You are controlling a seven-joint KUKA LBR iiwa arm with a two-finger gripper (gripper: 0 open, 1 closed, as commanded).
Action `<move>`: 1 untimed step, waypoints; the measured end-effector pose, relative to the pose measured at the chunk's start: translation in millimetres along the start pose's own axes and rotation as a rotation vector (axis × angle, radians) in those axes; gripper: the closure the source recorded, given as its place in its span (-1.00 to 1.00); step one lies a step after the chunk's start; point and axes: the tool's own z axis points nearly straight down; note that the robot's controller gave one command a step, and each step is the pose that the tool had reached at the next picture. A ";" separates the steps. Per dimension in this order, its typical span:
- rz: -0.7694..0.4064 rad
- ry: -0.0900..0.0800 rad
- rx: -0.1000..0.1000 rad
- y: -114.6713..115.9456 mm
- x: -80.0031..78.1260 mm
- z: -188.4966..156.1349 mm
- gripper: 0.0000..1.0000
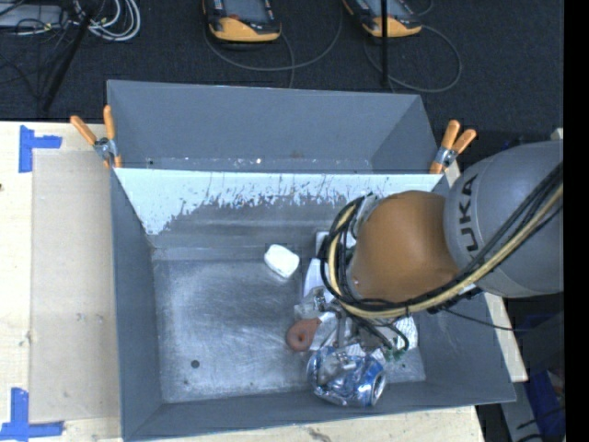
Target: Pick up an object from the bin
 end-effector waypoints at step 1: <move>0.040 -0.003 0.001 -27.9 -14.9 -17.7 -1.00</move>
Offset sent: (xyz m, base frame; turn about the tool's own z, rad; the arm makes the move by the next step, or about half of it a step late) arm 0.0510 -0.0227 -0.0480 -0.1420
